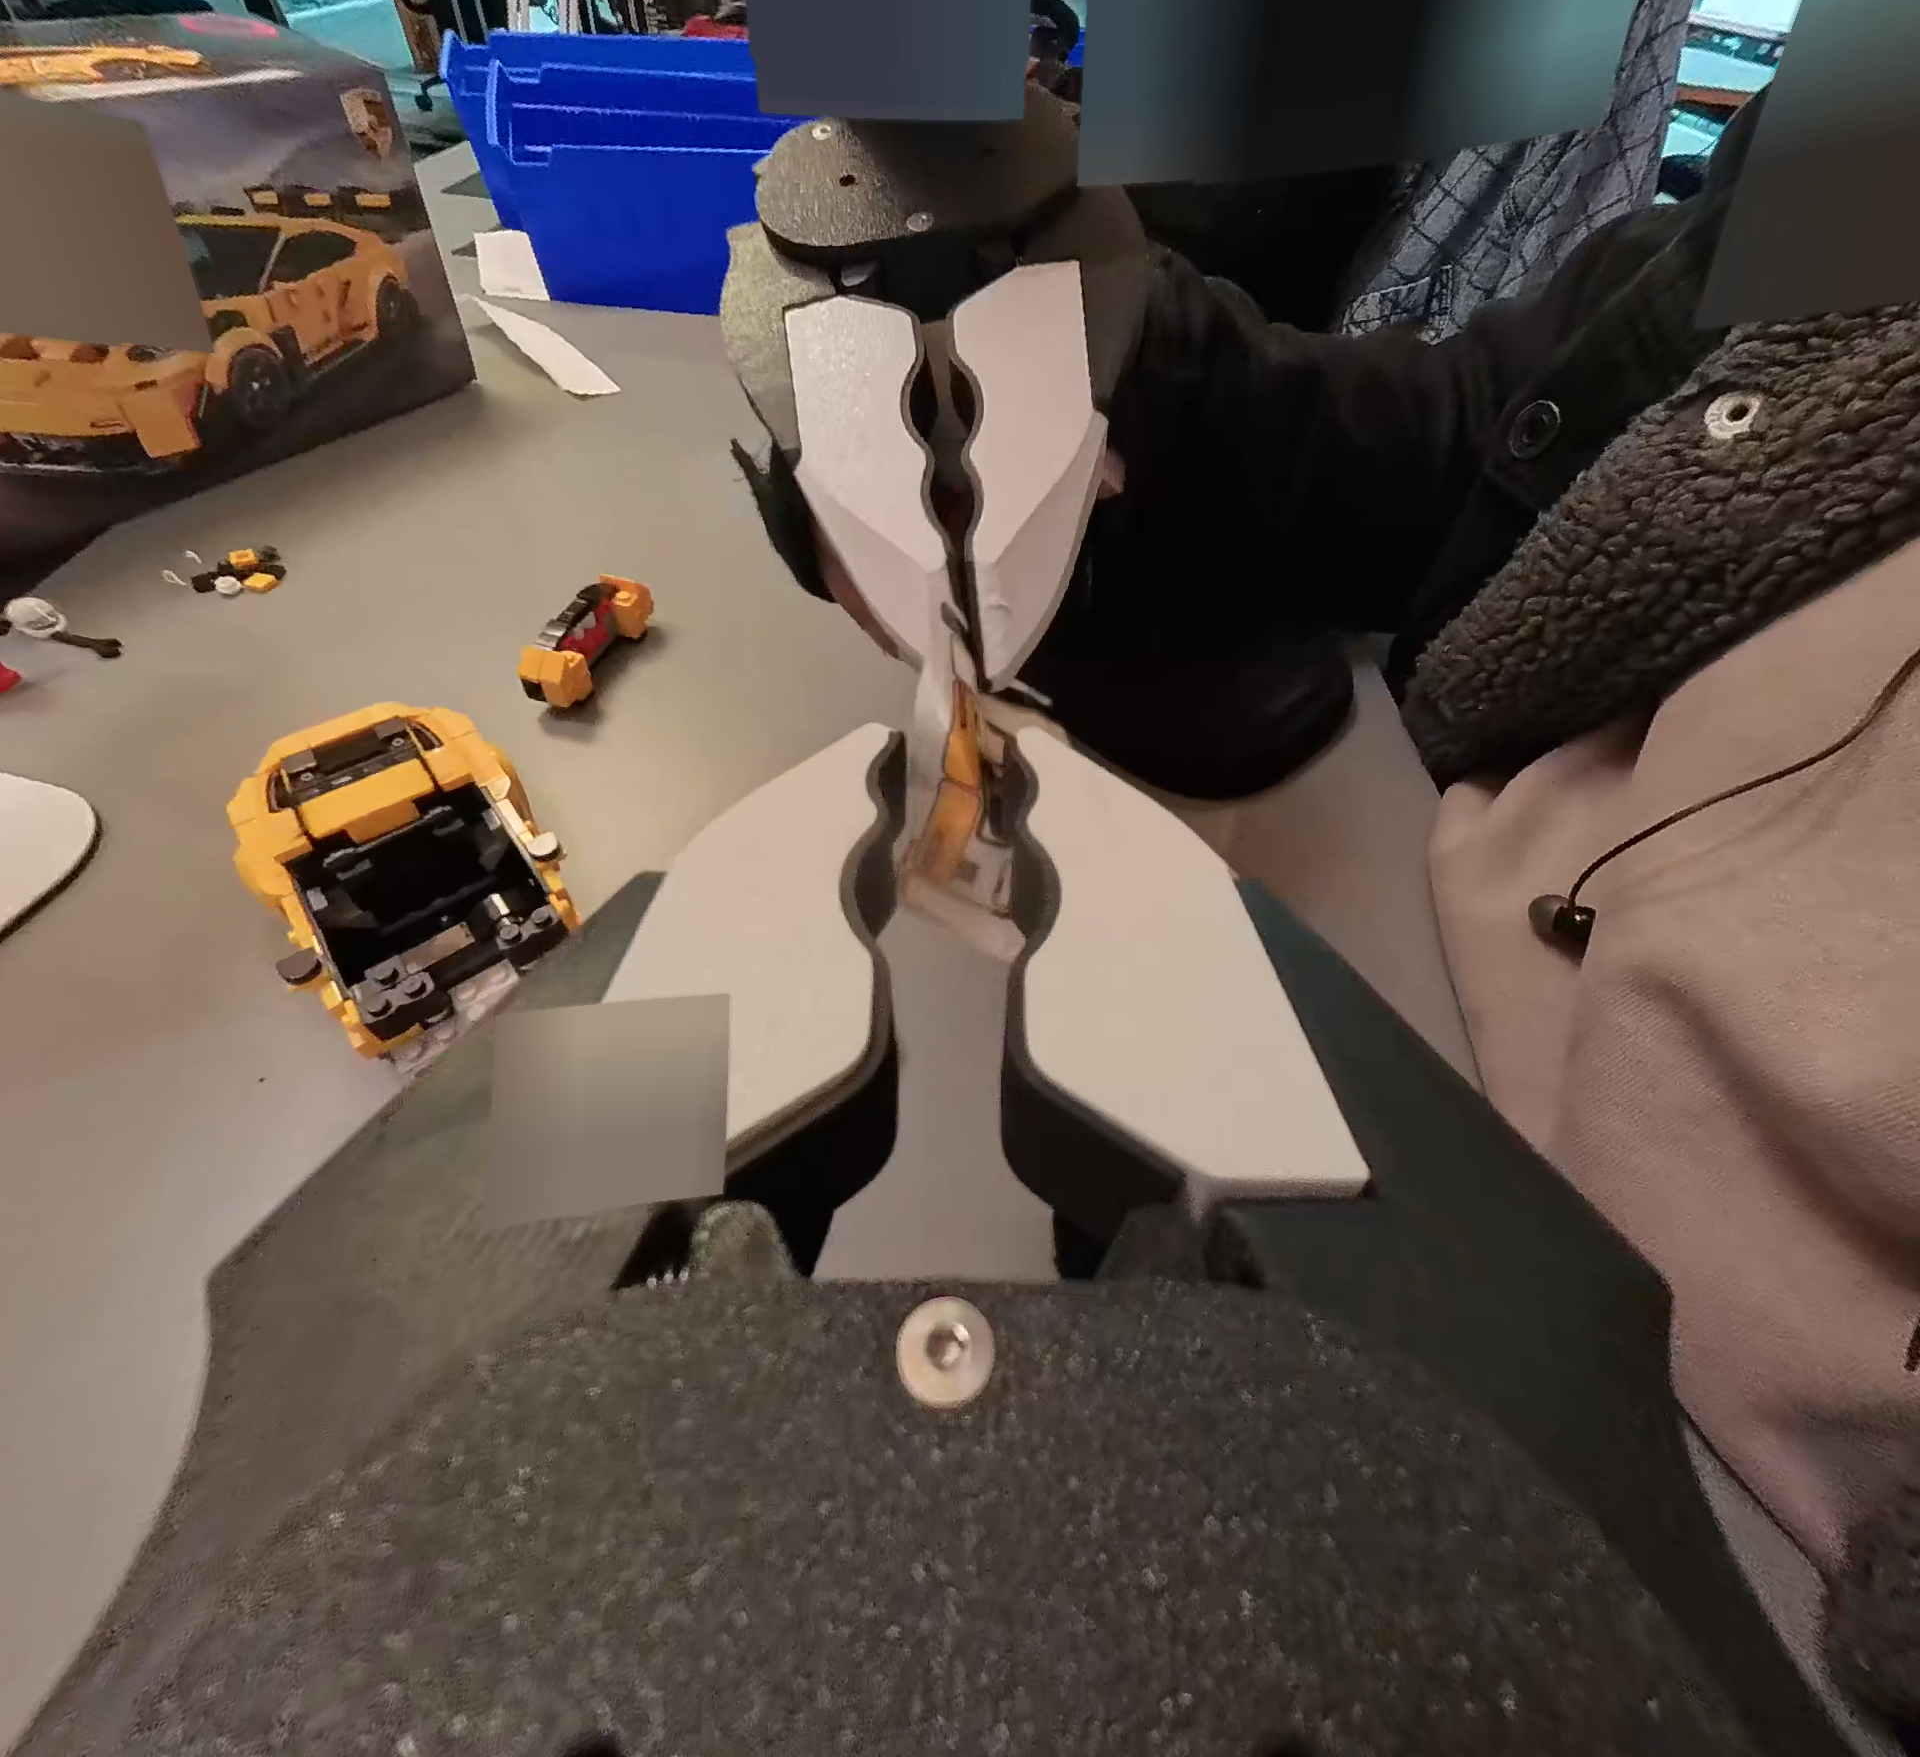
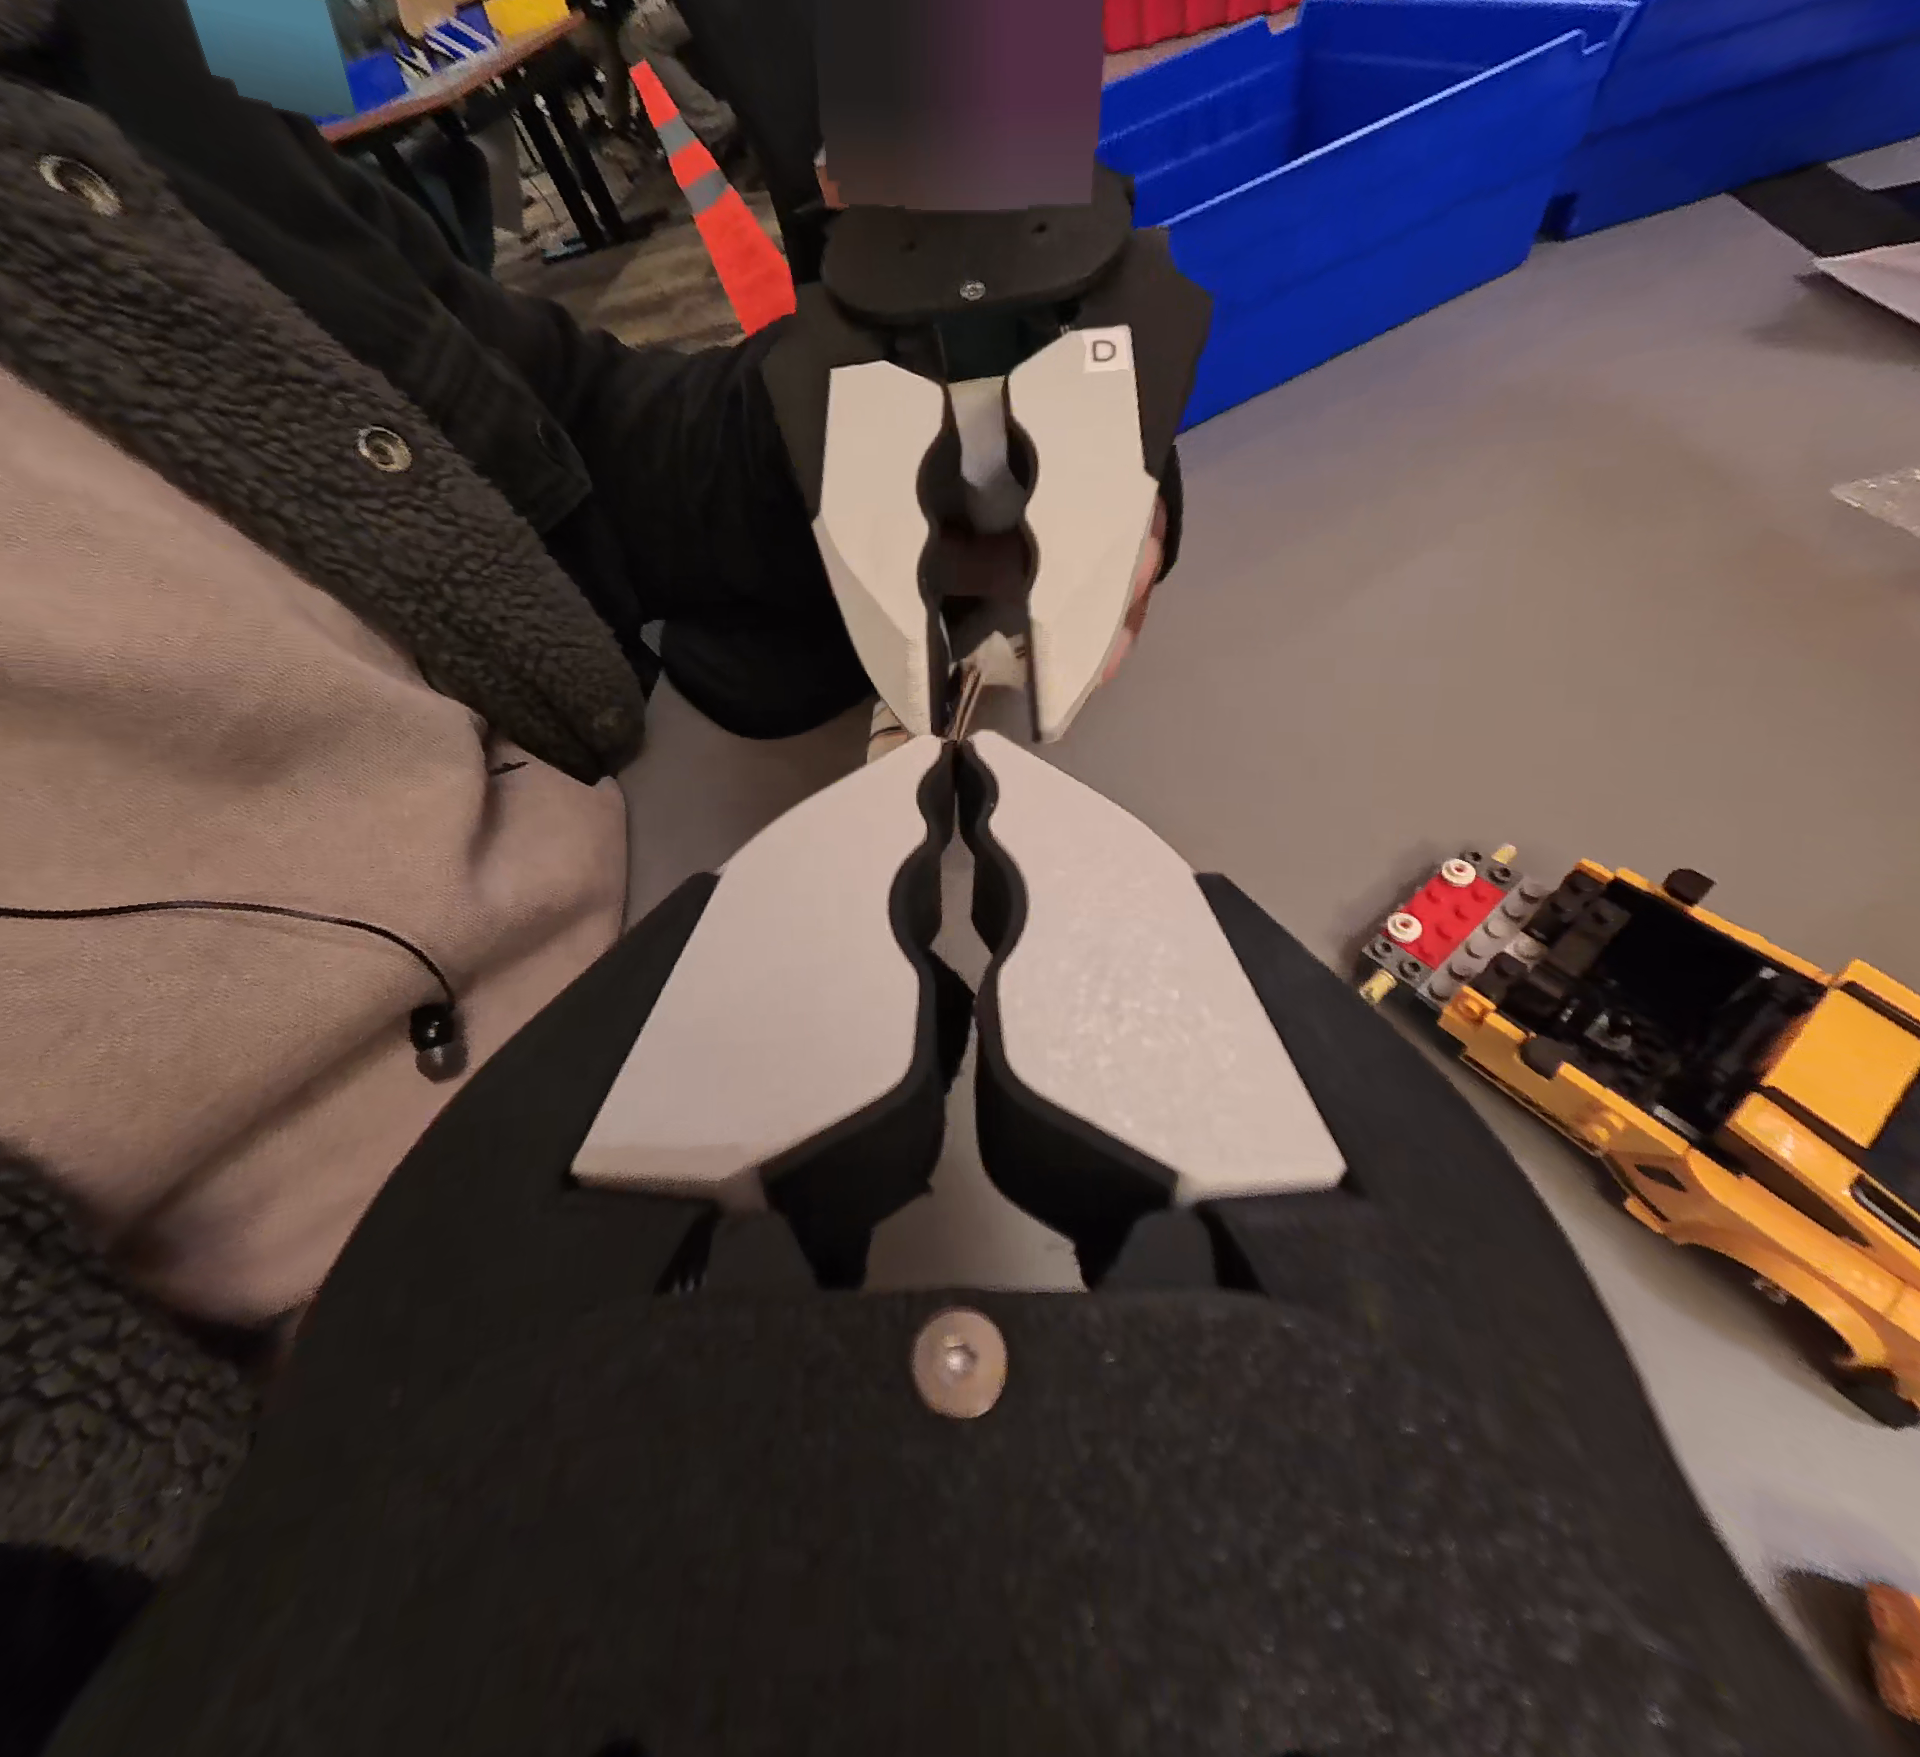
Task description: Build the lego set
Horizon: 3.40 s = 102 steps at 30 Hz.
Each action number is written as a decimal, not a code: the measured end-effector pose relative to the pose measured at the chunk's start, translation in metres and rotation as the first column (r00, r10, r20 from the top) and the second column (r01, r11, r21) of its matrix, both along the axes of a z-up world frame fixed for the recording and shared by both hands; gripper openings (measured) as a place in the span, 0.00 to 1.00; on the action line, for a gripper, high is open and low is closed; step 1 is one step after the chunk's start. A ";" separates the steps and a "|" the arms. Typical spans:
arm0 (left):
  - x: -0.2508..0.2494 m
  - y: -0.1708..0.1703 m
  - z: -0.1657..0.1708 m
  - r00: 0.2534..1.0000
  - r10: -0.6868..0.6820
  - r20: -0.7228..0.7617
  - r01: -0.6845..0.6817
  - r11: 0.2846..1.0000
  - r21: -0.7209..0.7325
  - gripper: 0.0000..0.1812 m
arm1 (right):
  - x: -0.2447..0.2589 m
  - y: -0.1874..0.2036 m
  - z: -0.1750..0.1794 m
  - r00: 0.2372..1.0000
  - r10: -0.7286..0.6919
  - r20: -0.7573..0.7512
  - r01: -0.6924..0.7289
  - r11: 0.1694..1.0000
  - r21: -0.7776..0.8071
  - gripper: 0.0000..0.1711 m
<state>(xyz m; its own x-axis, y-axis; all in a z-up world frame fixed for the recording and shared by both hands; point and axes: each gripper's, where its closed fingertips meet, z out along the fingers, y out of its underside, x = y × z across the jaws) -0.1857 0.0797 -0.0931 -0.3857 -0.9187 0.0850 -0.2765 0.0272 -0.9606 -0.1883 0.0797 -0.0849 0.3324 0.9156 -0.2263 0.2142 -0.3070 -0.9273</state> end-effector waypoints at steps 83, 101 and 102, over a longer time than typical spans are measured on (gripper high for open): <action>-0.012 -0.020 0.012 0.994 -0.110 0.021 0.108 0.992 0.065 0.04 | -0.014 -0.010 0.003 0.998 0.044 0.033 -0.050 0.975 0.218 0.00; -0.010 -0.021 0.012 0.994 -0.105 0.012 0.105 0.994 0.035 0.00 | -0.018 -0.007 -0.003 0.996 0.092 0.000 -0.091 0.986 0.136 0.00; -0.009 -0.019 0.013 0.996 -0.093 0.011 0.093 0.996 0.017 0.00 | -0.017 -0.005 -0.003 0.997 0.073 0.007 -0.073 0.985 0.158 0.01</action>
